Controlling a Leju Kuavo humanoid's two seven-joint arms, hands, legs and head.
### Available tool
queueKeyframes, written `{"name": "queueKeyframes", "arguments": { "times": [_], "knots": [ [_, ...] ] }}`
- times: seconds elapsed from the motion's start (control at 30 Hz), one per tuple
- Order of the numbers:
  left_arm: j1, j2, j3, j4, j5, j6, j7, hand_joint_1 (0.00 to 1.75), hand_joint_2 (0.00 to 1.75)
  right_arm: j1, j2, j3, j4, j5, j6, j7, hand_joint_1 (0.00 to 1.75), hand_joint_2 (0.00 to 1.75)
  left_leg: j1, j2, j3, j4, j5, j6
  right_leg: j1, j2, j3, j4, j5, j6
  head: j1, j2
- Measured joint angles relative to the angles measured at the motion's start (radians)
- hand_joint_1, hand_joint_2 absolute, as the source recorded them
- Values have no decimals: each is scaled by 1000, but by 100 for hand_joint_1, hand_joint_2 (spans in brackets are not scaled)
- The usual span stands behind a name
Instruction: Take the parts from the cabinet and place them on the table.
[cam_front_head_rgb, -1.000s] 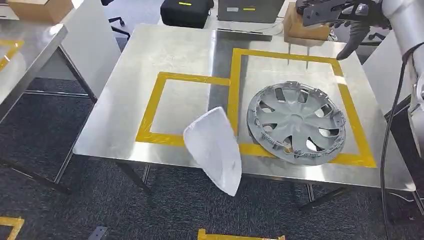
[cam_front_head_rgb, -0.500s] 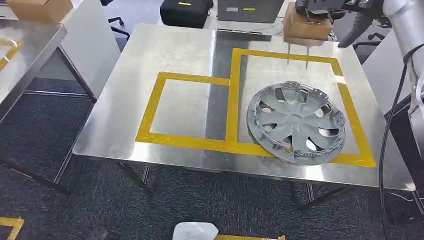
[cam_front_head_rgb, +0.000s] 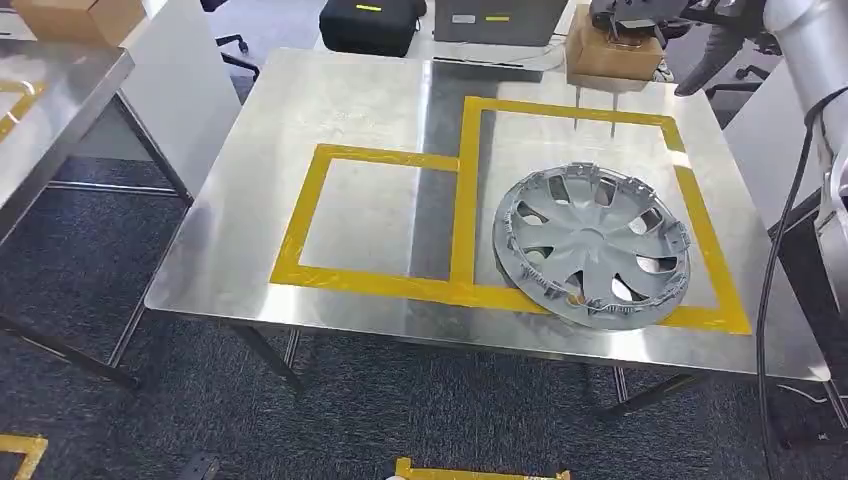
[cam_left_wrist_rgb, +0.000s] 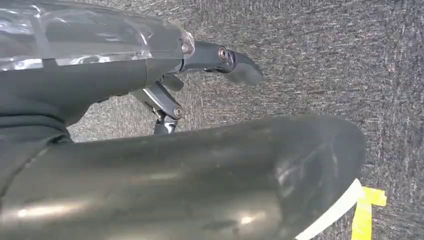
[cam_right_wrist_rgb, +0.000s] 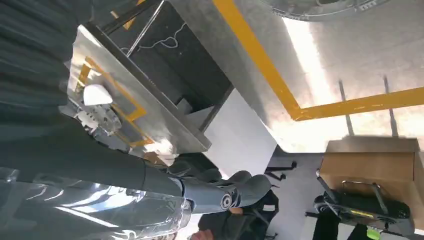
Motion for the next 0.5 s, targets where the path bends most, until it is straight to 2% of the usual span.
{"name": "queueKeyframes", "arguments": {
  "times": [0.5],
  "knots": [
    [0,-2,0,0,0,0,0,0,0,0,0,0,0,0,0,0,0,175,0,1,0,0,0,0,0,0,0,0,0,0,0,0]
  ]
}}
